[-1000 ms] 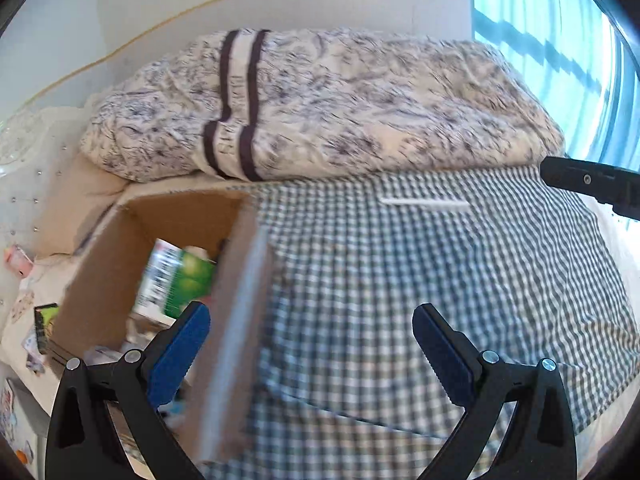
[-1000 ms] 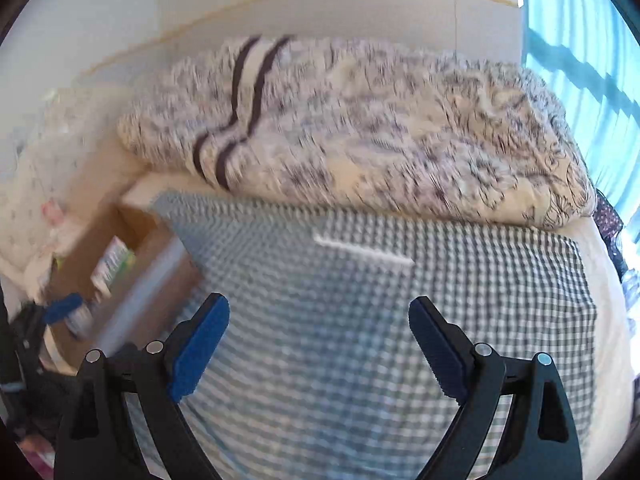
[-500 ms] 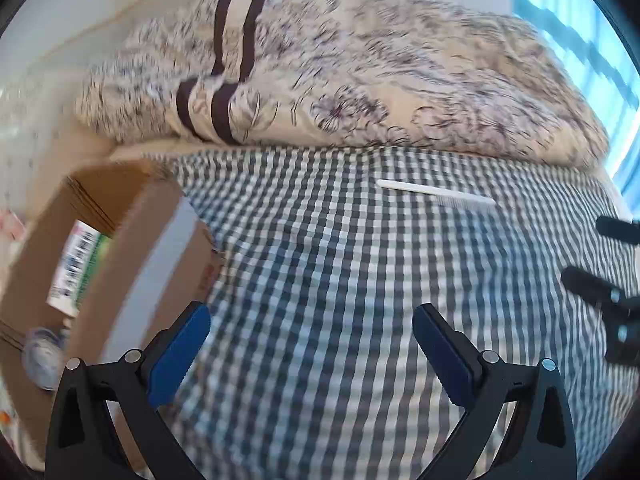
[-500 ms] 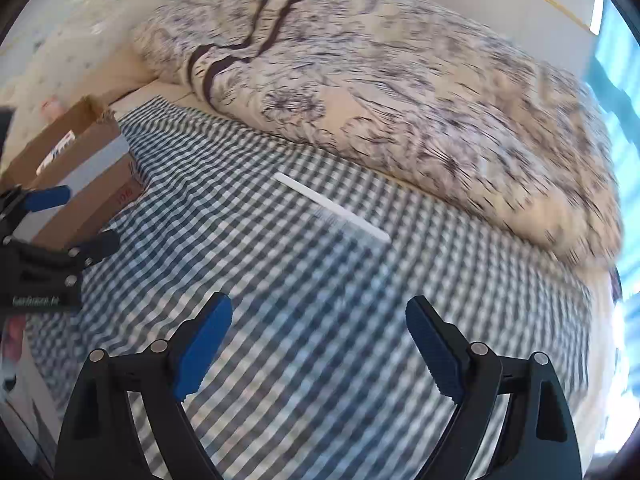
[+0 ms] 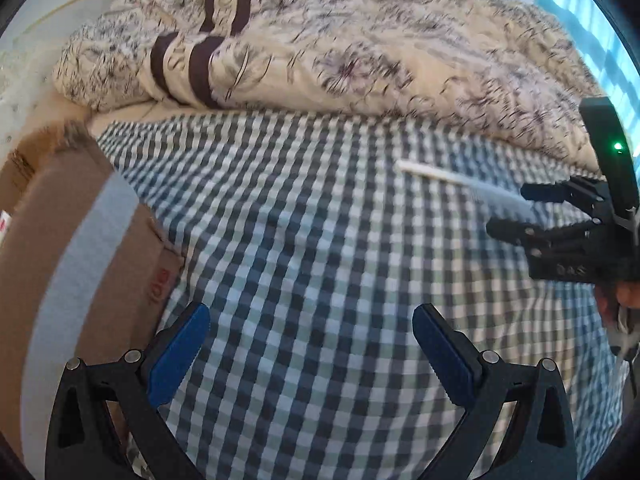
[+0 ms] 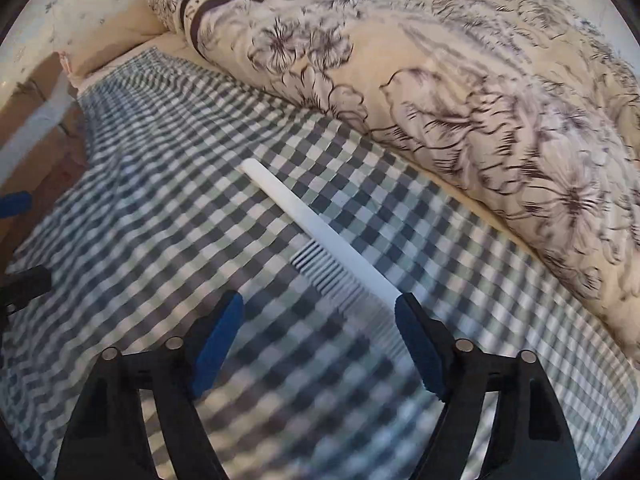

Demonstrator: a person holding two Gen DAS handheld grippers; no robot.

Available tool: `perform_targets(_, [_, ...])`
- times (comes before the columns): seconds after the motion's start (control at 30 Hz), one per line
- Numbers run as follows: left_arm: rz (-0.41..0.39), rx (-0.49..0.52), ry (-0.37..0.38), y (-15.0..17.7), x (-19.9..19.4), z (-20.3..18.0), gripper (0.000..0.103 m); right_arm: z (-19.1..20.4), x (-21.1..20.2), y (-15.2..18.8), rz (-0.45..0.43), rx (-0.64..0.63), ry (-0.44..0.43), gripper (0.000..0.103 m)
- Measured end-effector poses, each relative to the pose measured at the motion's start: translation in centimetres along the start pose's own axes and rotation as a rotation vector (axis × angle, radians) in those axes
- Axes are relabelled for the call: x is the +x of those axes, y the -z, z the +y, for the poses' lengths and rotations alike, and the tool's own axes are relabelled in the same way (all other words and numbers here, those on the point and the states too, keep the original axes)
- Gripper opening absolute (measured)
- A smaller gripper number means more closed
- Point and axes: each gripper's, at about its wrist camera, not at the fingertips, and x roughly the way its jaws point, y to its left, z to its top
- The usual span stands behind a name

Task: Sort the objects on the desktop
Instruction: 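Grasp the white comb by its handle with the right gripper, then carry the comb into the cardboard box and open the right gripper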

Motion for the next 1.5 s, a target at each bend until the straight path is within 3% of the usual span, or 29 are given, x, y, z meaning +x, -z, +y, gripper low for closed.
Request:
perform_targets(0.1, [0.038, -0.039, 0.019, 0.2, 1.1, 0.6, 0.103, 0.2, 0.9, -0.3, -0.035, -0.019, 0.045, 0.078])
perform_targets(0.33, [0.08, -0.031, 0.019, 1.5, 2.3, 0.5, 0.103, -1.0, 1.8, -0.5, -0.027, 0.073, -0.006, 0.081])
perform_targets(0.37, [0.083, -0.03, 0.018, 1.6, 2.3, 0.4, 0.103, -0.9, 1.7, -0.6, -0.018, 0.08, 0.0, 0.076])
perform_targets(0.43, [0.083, -0.028, 0.018, 1.7, 2.1, 0.4, 0.103, -0.7, 1.2, -0.6, -0.015, 0.099, 0.011, 0.053])
perform_targets(0.47, [0.081, -0.028, 0.017, 1.7, 1.9, 0.4, 0.103, -0.5, 0.8, -0.7, -0.012, 0.107, 0.031, 0.03])
perform_targets(0.5, [0.08, -0.03, 0.016, 1.7, 1.6, 0.5, 0.103, -0.3, 0.5, -0.7, -0.004, 0.118, 0.05, 0.017])
perform_targets(0.6, [0.075, -0.035, 0.013, 1.5, 0.9, 0.5, 0.103, 0.4, -0.4, -0.6, 0.032, 0.12, 0.097, 0.005])
perform_targets(1.0, [0.016, -0.033, 0.004, 1.5, -4.4, 1.4, 0.103, 2.0, -6.8, 2.3, 0.028, 0.246, 0.017, 0.004])
perform_targets(1.3, [-0.017, -0.048, -0.003, 3.7, -9.3, 3.7, 0.103, 7.2, -12.8, 4.7, -0.033, 0.281, -0.033, 0.004])
perform_targets(1.5, [-0.075, -0.052, 0.007, 4.6, -13.9, 5.3, 0.103, 10.9, -18.4, 4.3, -0.098, 0.28, -0.083, 0.004])
